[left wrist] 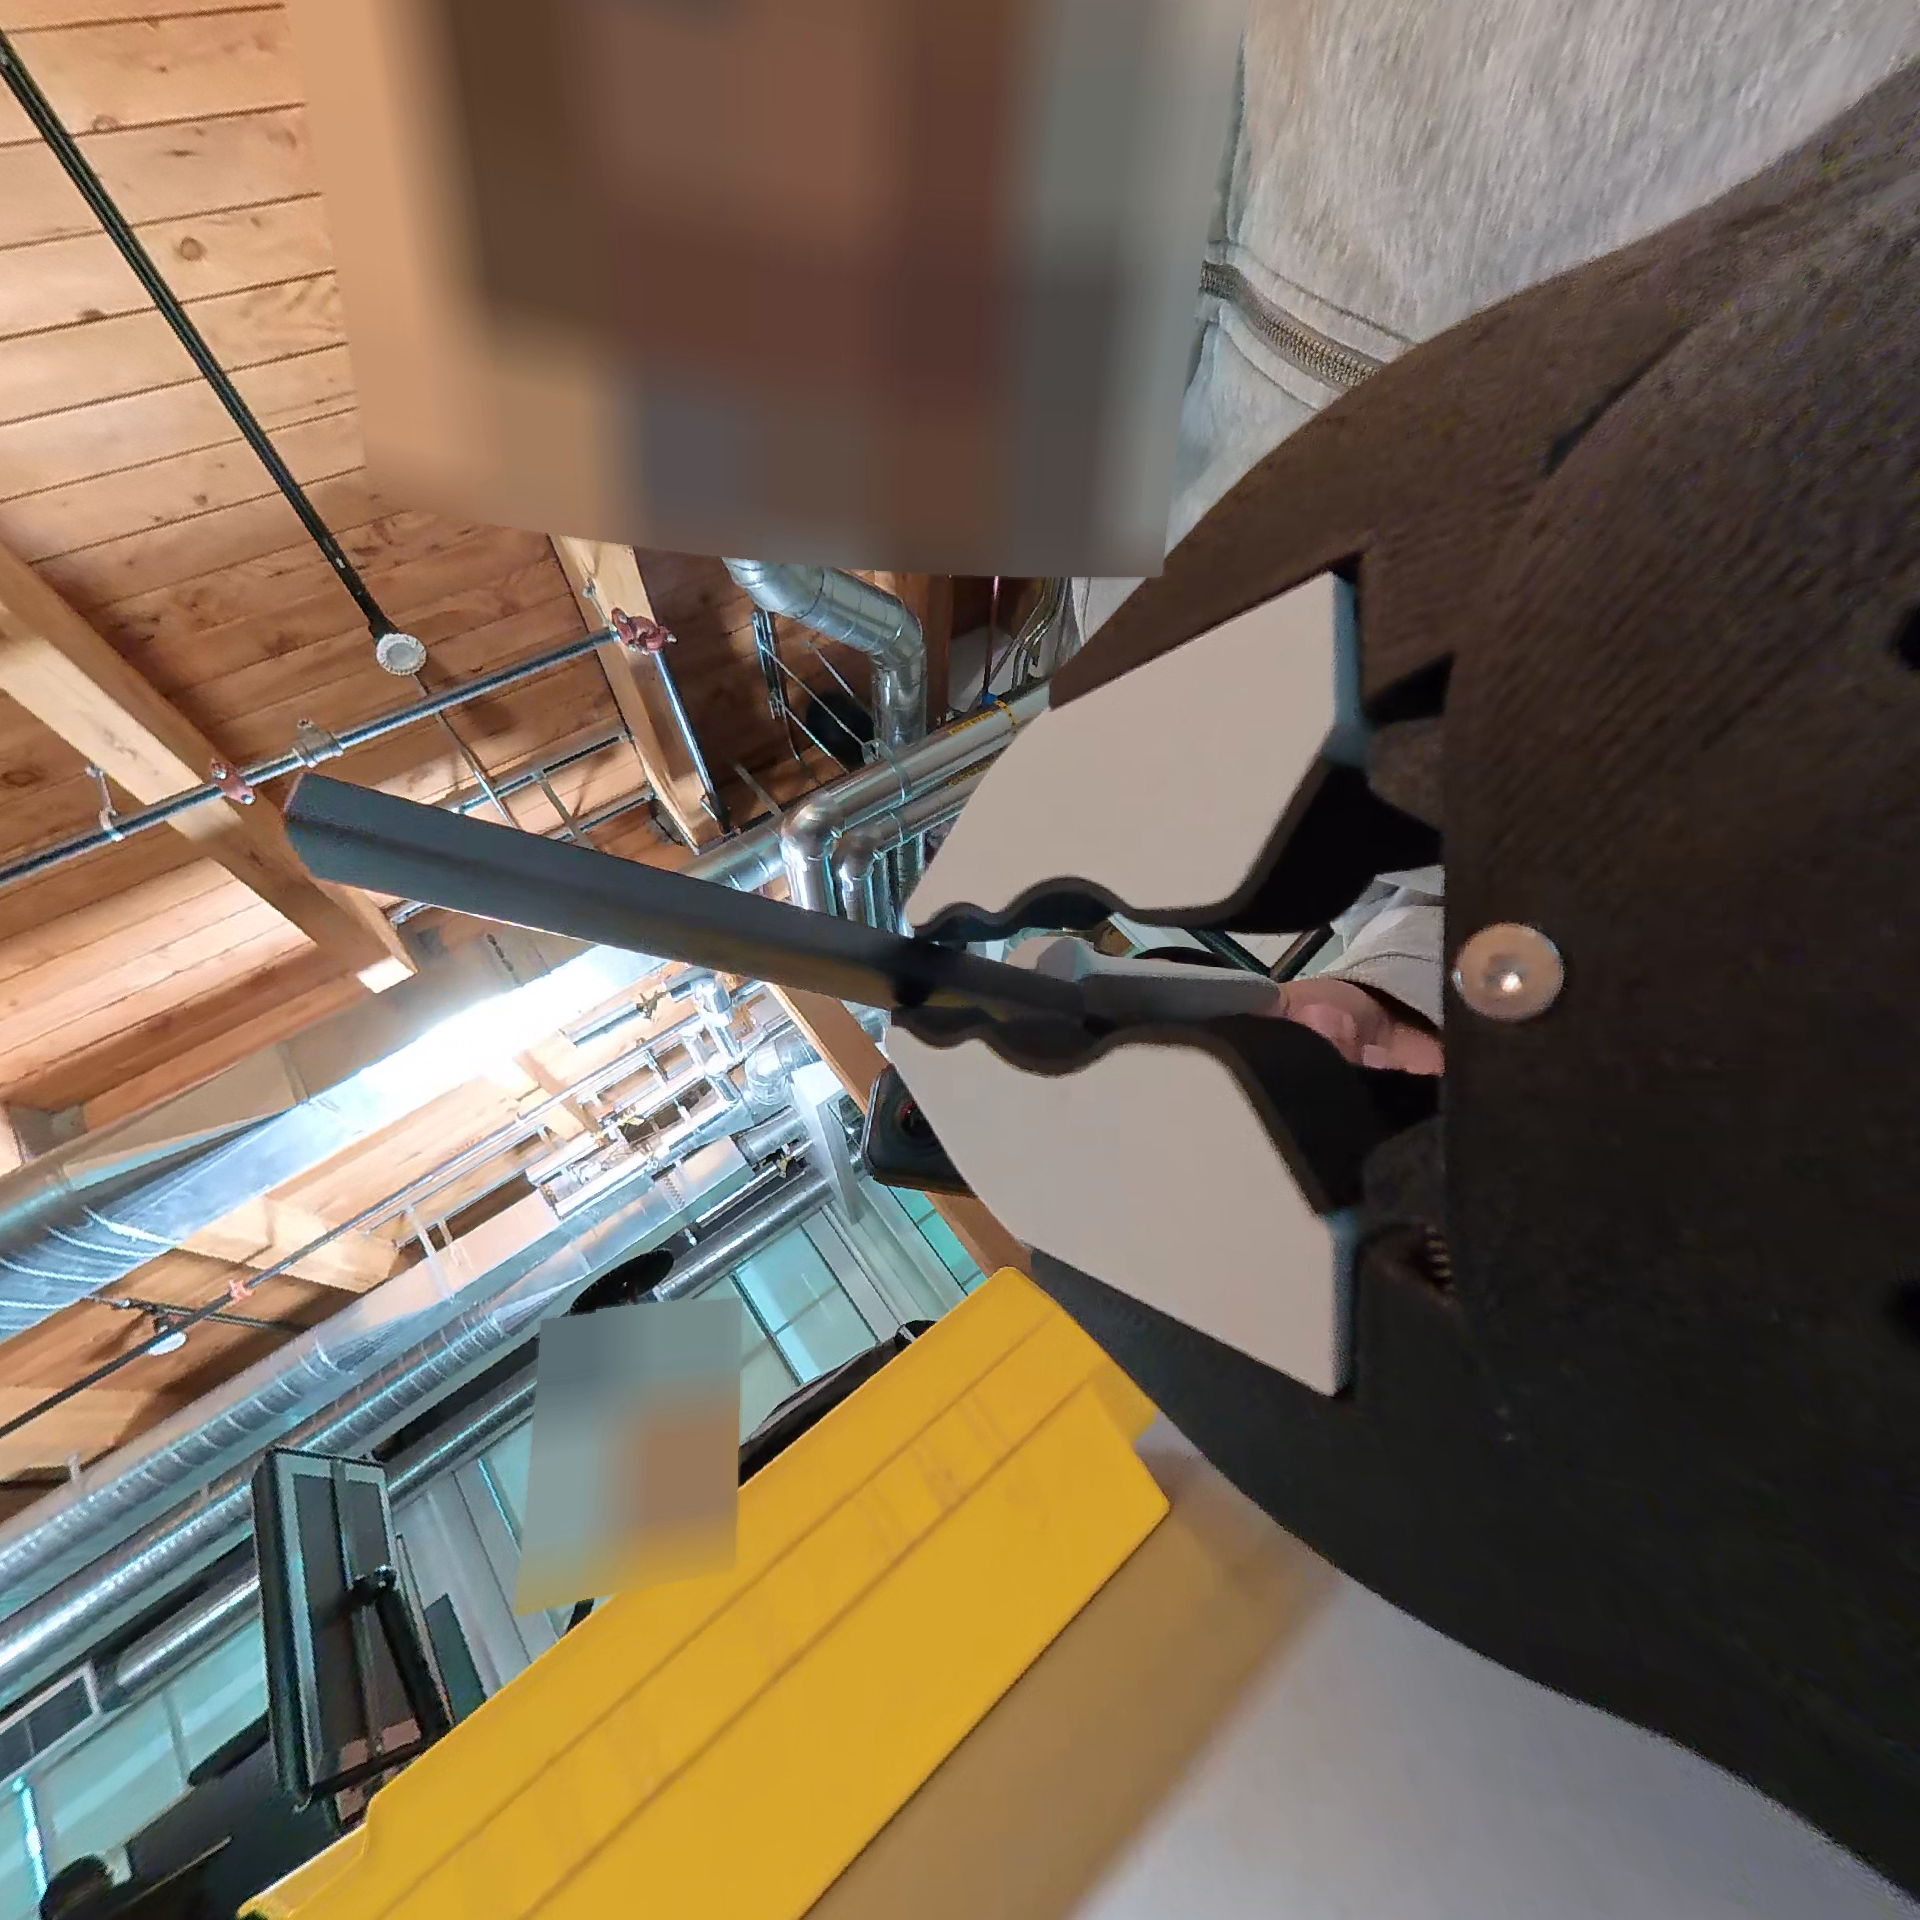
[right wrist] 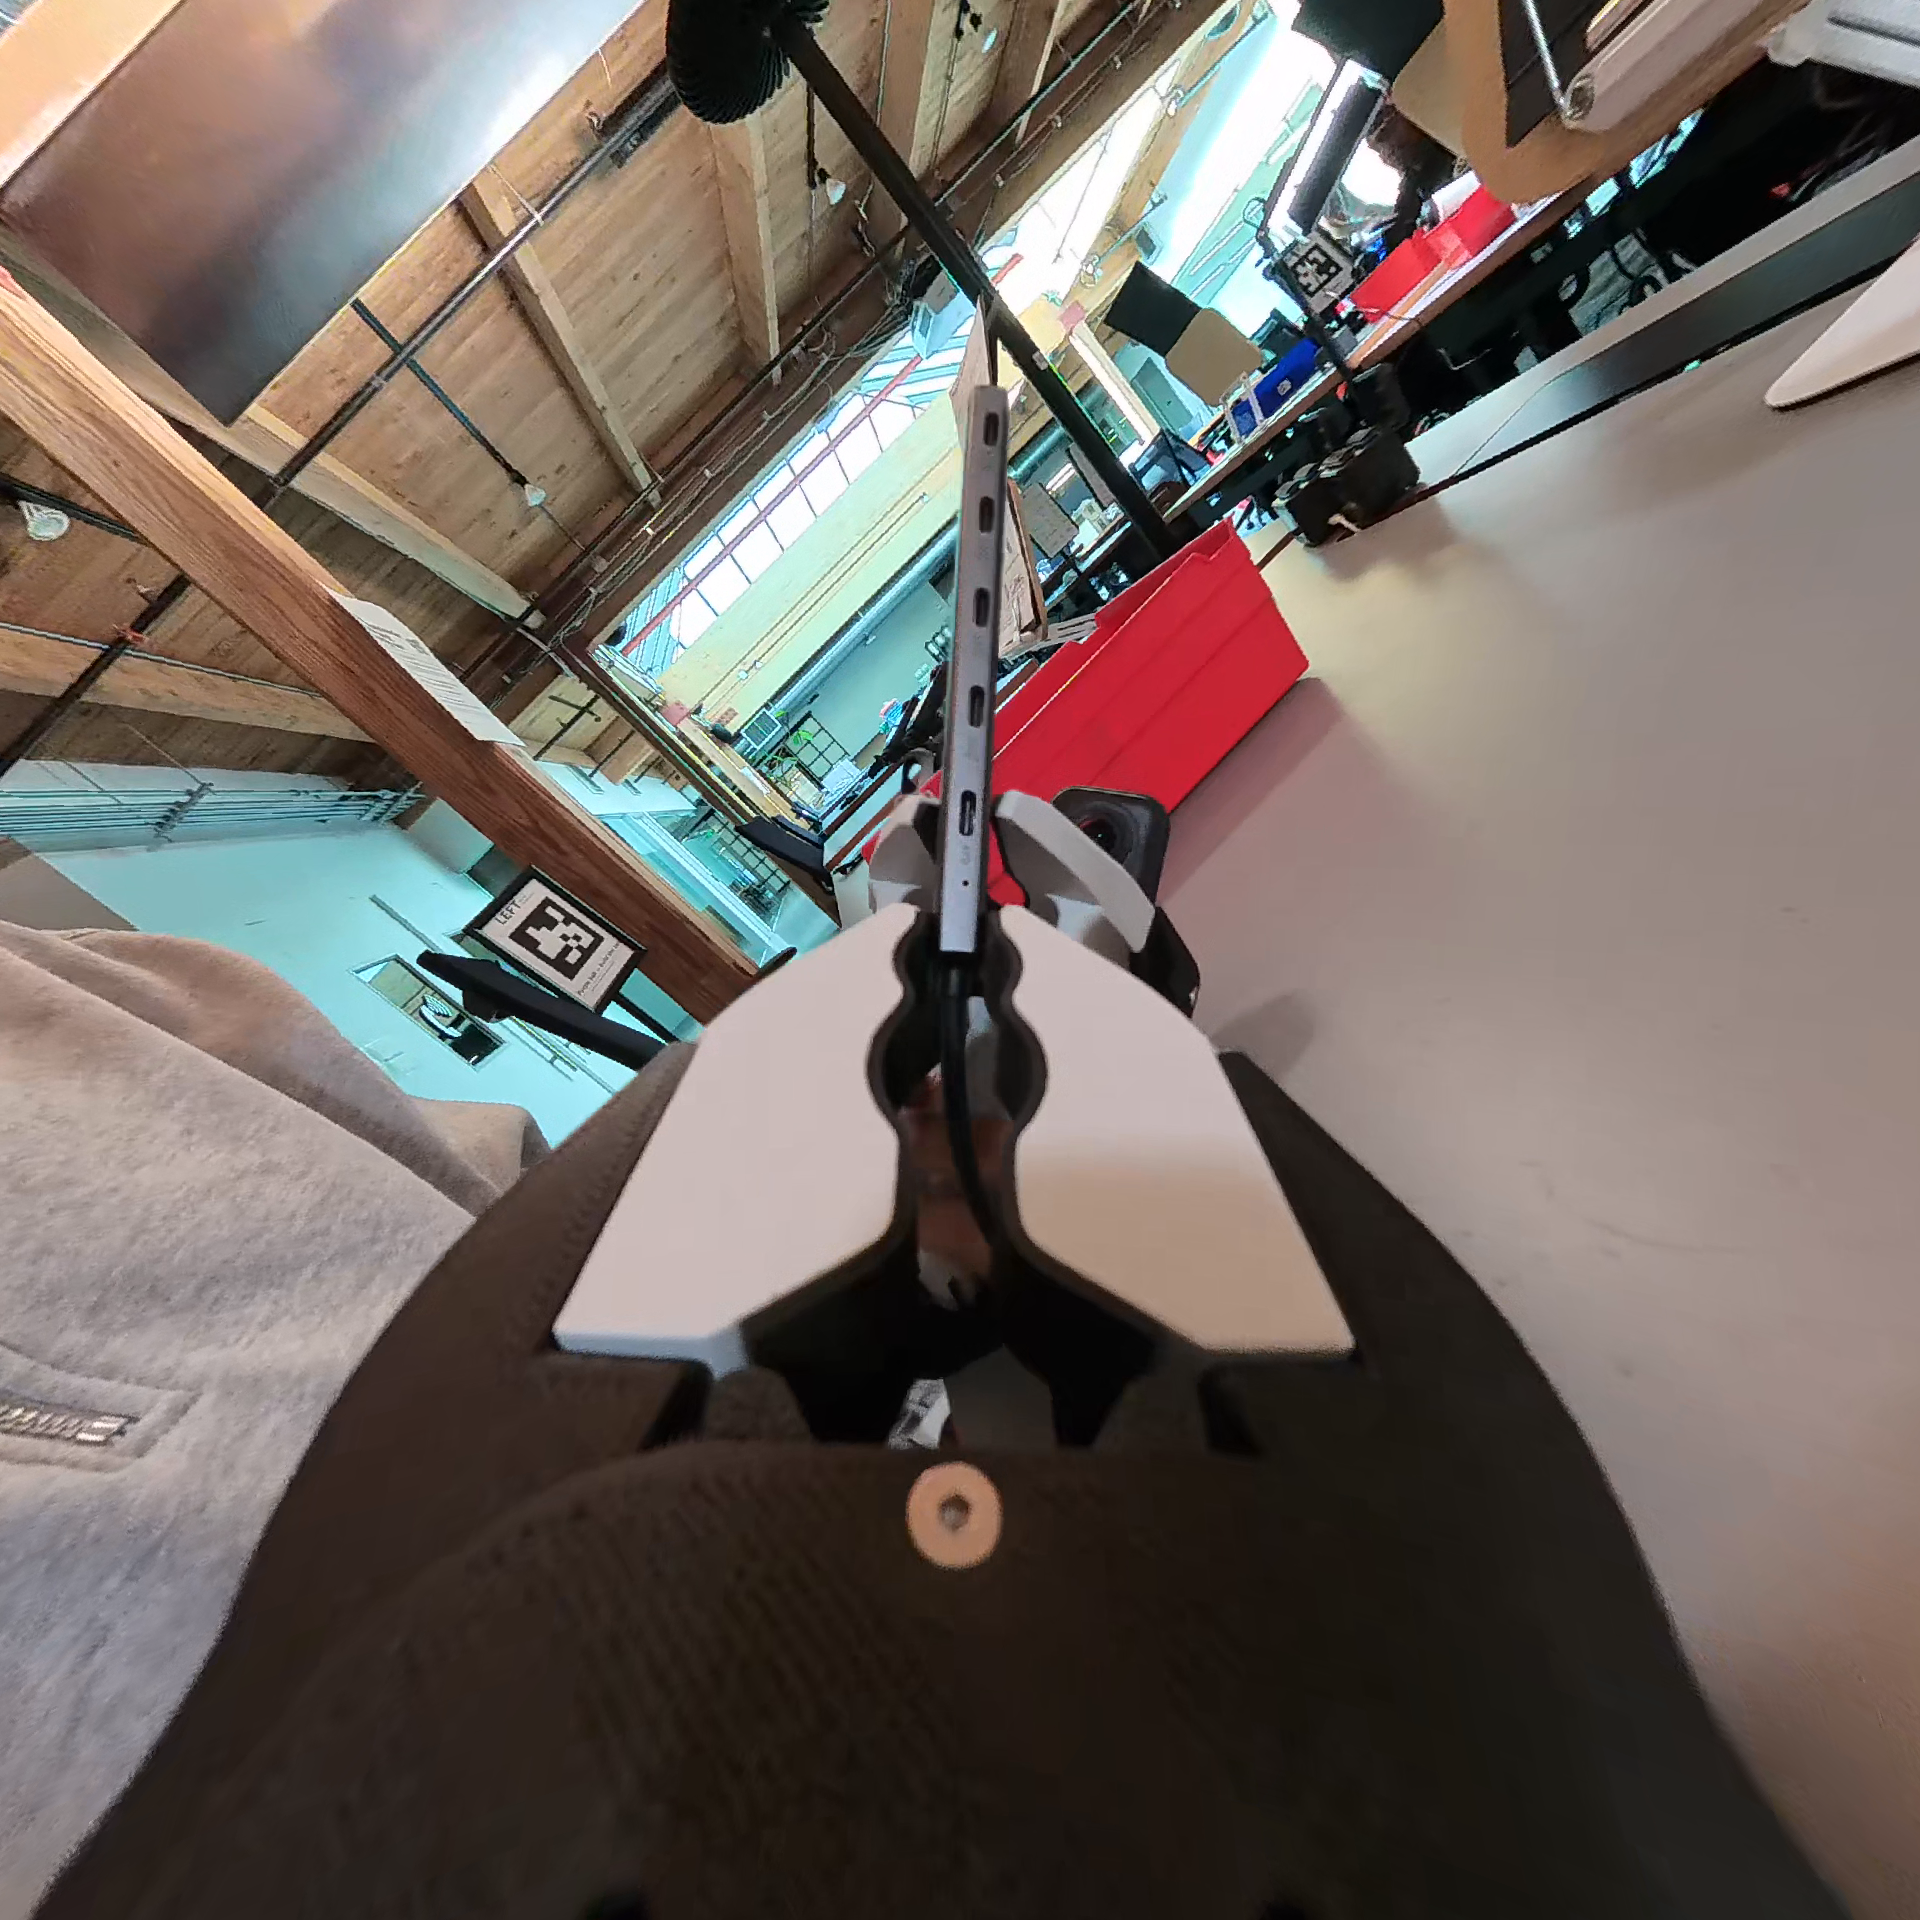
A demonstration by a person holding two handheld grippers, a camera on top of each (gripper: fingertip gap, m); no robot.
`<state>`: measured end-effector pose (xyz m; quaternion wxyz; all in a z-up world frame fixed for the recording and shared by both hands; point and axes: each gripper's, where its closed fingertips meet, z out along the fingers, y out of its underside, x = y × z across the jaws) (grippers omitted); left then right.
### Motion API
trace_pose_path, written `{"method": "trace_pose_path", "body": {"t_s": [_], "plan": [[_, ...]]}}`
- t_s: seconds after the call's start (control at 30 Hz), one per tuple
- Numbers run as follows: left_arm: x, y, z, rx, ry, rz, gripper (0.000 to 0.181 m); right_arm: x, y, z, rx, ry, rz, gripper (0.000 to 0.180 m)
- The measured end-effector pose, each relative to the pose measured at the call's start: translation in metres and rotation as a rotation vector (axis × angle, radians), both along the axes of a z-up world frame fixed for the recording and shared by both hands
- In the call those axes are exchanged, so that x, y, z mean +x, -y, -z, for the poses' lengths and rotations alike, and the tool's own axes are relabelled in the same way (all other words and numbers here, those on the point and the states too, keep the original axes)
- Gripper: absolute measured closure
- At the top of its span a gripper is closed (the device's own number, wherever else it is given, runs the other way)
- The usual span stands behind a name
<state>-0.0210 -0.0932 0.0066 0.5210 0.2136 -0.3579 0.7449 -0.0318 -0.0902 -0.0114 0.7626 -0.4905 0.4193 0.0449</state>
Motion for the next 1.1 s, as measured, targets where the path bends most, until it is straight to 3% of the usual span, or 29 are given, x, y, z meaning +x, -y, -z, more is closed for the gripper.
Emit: {"method": "trace_pose_path", "body": {"t_s": [0.67, 0.83, 0.97, 1.1], "plan": [[0.007, -0.001, 0.003, 0.089, 0.046, -0.023, 0.170, 0.001, 0.006, -0.001, -0.009, 0.010, 0.039, 0.166], [0.036, -0.015, 0.002, 0.190, 0.112, -0.132, 0.171, 0.007, 0.025, -0.001, -0.004, 0.008, 0.099, 0.166], [0.059, -0.015, 0.014, 0.351, 0.206, -0.197, 0.170, 0.008, 0.029, -0.001, -0.084, 0.047, 0.129, 0.166], [0.085, -0.021, 0.017, 0.339, 0.121, -0.254, 0.170, 0.002, 0.015, -0.005, -0.251, 0.157, 0.133, 0.172]]}}
